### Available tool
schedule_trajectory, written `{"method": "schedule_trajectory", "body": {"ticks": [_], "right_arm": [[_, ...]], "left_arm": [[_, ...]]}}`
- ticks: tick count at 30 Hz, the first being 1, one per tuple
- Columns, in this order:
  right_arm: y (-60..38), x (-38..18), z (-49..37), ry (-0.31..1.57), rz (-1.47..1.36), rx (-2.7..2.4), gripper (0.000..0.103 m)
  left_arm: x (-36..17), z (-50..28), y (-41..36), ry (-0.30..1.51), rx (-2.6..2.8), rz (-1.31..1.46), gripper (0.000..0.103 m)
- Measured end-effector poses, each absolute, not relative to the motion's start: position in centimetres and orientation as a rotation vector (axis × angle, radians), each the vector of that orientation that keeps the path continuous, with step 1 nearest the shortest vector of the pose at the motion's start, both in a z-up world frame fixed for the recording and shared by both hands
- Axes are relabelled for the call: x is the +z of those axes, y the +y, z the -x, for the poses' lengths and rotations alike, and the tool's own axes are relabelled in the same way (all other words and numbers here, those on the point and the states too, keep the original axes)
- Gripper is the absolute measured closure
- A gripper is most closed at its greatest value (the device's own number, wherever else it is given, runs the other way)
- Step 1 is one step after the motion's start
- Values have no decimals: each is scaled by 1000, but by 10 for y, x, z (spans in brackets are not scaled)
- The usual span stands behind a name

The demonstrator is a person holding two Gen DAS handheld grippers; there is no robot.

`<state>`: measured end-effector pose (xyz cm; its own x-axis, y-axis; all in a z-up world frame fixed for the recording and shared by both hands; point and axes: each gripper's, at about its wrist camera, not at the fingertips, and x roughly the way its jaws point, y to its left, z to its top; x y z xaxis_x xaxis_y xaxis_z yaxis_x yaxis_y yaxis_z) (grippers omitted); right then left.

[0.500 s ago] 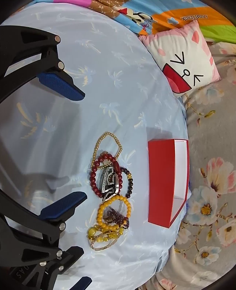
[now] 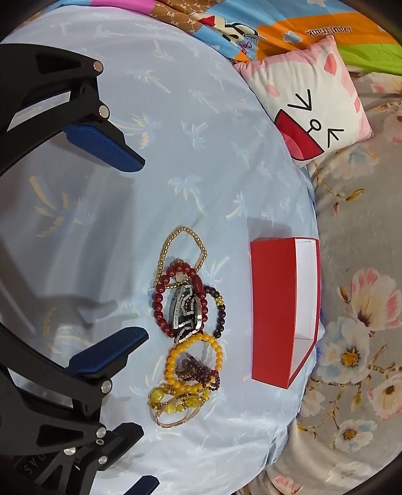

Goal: Organize jewelry

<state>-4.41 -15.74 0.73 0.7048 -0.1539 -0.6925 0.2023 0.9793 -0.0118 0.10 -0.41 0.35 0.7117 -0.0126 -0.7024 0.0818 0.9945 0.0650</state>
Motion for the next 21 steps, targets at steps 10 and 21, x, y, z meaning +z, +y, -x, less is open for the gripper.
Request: {"method": "schedule_trajectory", "body": {"ticks": [10,21], "right_arm": [[-157,7,44,763,-68,-199,12],[-157,6,44,763,-68,-200,12]], "left_arm": [[6,-2,-2,777,-53,-94,7],[6,-2,0,773,-52,-95,7]]}}
